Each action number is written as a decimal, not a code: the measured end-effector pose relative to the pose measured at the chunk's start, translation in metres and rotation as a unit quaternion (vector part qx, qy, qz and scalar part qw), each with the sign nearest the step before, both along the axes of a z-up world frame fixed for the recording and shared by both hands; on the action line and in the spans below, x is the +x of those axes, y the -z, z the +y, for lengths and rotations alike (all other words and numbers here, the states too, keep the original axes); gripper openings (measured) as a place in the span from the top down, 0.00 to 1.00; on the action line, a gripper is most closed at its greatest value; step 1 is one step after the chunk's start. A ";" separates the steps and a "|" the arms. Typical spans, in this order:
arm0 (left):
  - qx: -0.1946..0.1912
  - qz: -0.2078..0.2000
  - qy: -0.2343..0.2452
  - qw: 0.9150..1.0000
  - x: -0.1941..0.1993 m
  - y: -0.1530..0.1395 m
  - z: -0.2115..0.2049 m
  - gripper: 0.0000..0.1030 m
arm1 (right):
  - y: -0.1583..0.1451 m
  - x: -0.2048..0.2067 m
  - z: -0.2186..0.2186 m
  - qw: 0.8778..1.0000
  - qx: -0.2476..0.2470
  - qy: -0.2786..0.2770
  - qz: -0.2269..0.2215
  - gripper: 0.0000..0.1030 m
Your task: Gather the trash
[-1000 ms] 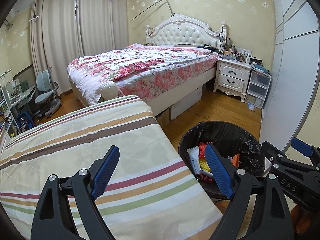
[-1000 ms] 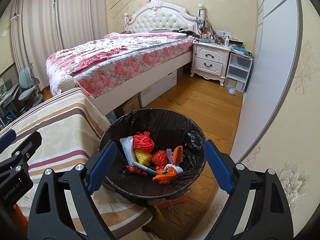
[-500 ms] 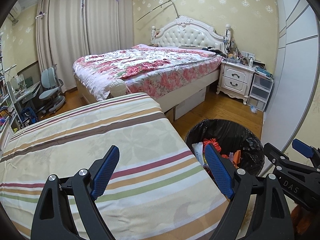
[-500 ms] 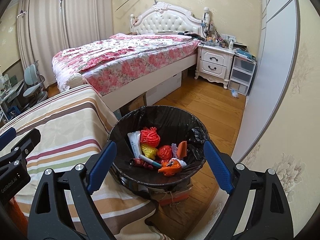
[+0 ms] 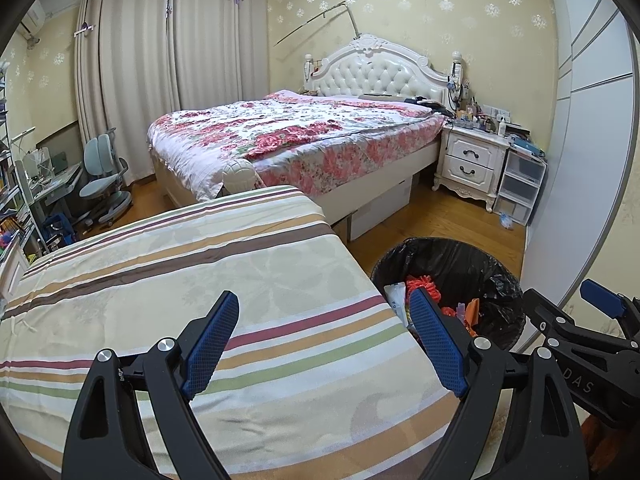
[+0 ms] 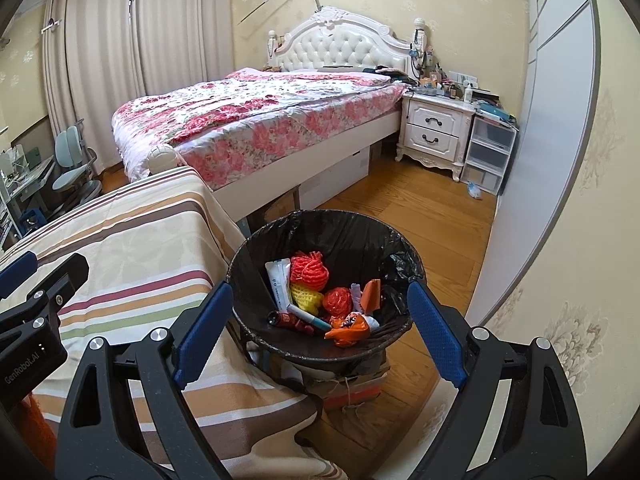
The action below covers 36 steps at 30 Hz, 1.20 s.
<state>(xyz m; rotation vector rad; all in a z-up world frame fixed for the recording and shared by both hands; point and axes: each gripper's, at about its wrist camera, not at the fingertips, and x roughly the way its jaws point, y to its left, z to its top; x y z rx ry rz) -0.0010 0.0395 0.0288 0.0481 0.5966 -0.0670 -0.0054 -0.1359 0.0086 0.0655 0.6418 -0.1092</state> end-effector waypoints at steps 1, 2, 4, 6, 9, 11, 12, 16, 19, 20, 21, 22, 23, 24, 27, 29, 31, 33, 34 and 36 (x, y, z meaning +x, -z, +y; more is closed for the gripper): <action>0.000 0.000 0.000 1.000 -0.001 0.000 0.000 0.18 | 0.000 0.000 0.000 1.000 0.000 0.000 0.000 0.16; 0.000 0.000 0.000 1.000 0.000 0.000 0.000 0.18 | 0.000 0.000 0.000 1.000 0.000 0.001 0.000 0.16; 0.000 0.000 0.000 1.000 -0.001 0.000 0.000 0.18 | 0.000 0.000 0.000 1.000 0.000 0.000 0.001 0.16; 0.000 0.000 0.000 1.000 -0.001 0.000 0.000 0.18 | 0.000 0.000 0.000 1.000 0.000 0.000 0.000 0.16; 0.000 0.000 0.000 1.000 -0.001 0.000 0.000 0.18 | 0.000 0.000 0.000 1.000 0.000 0.000 0.000 0.16; 0.001 0.000 0.000 1.000 -0.001 0.000 0.000 0.18 | 0.000 0.000 0.000 1.000 0.000 0.000 -0.001 0.16; 0.000 0.000 0.000 1.000 -0.002 0.000 0.001 0.18 | 0.000 0.000 0.000 1.000 0.000 0.000 0.000 0.16; 0.000 0.000 0.000 1.000 -0.002 0.000 0.001 0.18 | 0.000 0.000 0.000 1.000 0.000 0.000 0.000 0.16; -0.001 0.000 0.000 1.000 -0.002 0.000 0.001 0.18 | 0.000 0.000 0.000 1.000 -0.001 0.000 0.000 0.16; 0.000 0.000 0.000 1.000 -0.003 0.000 0.001 0.18 | 0.000 0.000 0.000 1.000 -0.001 0.000 0.000 0.16; -0.001 0.000 0.000 1.000 -0.002 0.000 0.001 0.18 | 0.000 0.000 0.000 1.000 -0.001 0.000 0.000 0.16; -0.001 0.001 0.000 1.000 -0.002 0.000 0.001 0.18 | 0.000 0.000 0.000 1.000 0.000 0.000 0.000 0.16; -0.001 0.001 0.000 1.000 -0.003 0.000 0.001 0.18 | 0.000 0.000 0.001 1.000 0.000 0.000 0.000 0.16; -0.001 0.001 0.000 1.000 -0.002 0.000 0.001 0.18 | 0.000 0.000 0.000 1.000 0.000 0.000 0.000 0.16; -0.001 0.001 0.001 1.000 -0.004 0.000 0.002 0.18 | 0.000 0.000 0.000 1.000 0.000 0.000 0.000 0.16; -0.002 0.001 0.000 1.000 -0.004 0.000 0.002 0.18 | 0.000 0.000 0.001 1.000 -0.001 0.000 0.000 0.16; -0.002 0.001 0.000 1.000 -0.003 0.000 0.002 0.18 | 0.000 0.000 0.000 1.000 0.000 0.000 0.000 0.16; -0.002 0.001 0.000 1.000 -0.004 0.000 0.002 0.18 | 0.000 0.000 0.000 1.000 -0.001 0.000 0.000 0.16; -0.002 0.001 0.000 1.000 -0.004 0.000 0.002 0.18 | 0.000 0.000 0.001 1.000 -0.001 0.000 0.000 0.16; -0.002 0.001 0.000 1.000 -0.003 0.000 0.002 0.18 | 0.000 0.000 0.001 1.000 -0.001 0.000 -0.001 0.16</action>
